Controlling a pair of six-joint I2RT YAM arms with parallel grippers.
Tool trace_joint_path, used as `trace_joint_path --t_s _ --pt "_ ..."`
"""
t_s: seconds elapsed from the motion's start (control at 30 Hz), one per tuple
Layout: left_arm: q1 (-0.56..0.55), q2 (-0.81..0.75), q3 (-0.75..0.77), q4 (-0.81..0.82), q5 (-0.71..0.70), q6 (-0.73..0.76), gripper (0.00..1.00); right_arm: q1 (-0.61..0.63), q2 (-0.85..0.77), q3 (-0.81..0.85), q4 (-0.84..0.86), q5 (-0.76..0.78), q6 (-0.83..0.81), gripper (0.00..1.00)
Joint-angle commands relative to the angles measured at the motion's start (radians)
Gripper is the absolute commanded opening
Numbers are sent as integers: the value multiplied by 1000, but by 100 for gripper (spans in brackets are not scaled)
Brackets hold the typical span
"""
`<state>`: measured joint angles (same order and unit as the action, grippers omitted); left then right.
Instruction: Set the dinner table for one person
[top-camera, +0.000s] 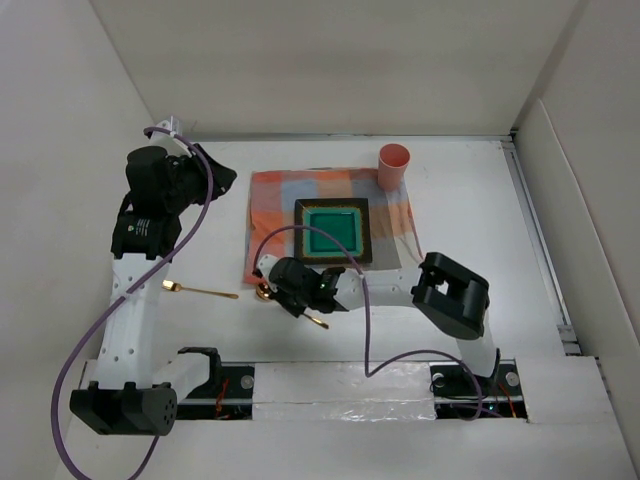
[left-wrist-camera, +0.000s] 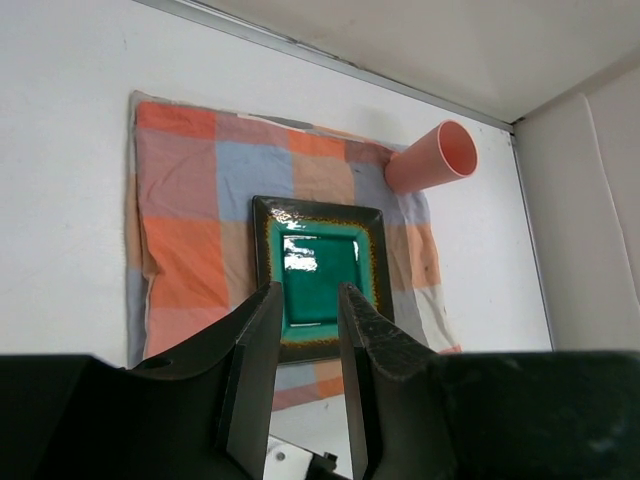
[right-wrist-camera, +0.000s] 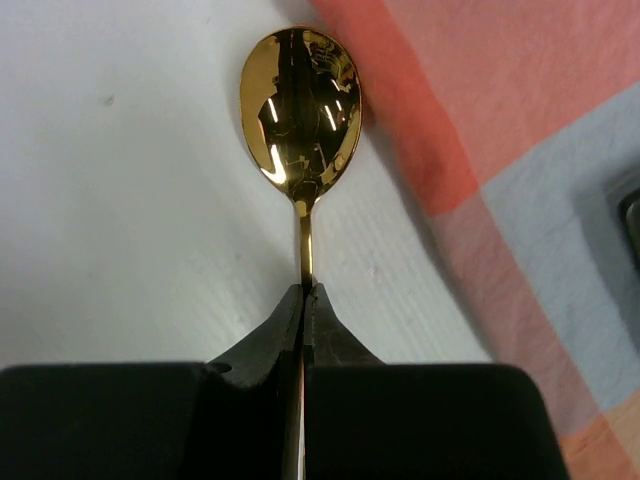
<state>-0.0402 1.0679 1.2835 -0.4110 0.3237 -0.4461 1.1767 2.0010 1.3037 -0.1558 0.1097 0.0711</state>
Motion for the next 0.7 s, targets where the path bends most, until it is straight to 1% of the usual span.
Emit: trace_joint_path --t_s 0.0,0.07,0.1,0.17,0.2,0.3,0.33,0.4,0.43,0.5,0.57,0.63,0.67 --pt "-6 -23 14 9 -14 20 26 23 -112 -44 -39 25 50 0" --pt "-6 -17 14 11 -15 18 26 23 -181 -37 -60 31 65 0" --pt "-6 -17 11 12 -11 18 26 6 -242 -23 -83 38 81 0" --pt "-6 -14 -6 18 6 17 26 -29 -298 -5 -114 28 101 0" --pt "-6 -14 -15 24 23 17 26 -72 -356 0 -137 21 122 0" --pt "-6 -17 -64 26 34 15 26 -159 -428 -4 -169 16 151 0" --pt "-6 -22 -78 32 40 14 26 -237 -455 -6 -182 12 157 0" --pt "-6 -23 -121 38 44 7 26 -320 -469 -14 -200 4 168 0" --pt "-6 -25 -133 41 43 4 26 -397 -475 -23 -203 13 170 0" --pt "-6 -17 -156 35 35 -2 26 -465 -469 -21 -215 25 191 0" --pt "-6 -17 -164 31 40 0 26 -553 -438 -14 -221 25 205 0" --pt "-6 -19 -162 31 47 1 26 -606 -413 -9 -220 27 234 0" --pt "-6 -17 -158 31 49 0 26 -653 -389 -4 -218 16 246 0"
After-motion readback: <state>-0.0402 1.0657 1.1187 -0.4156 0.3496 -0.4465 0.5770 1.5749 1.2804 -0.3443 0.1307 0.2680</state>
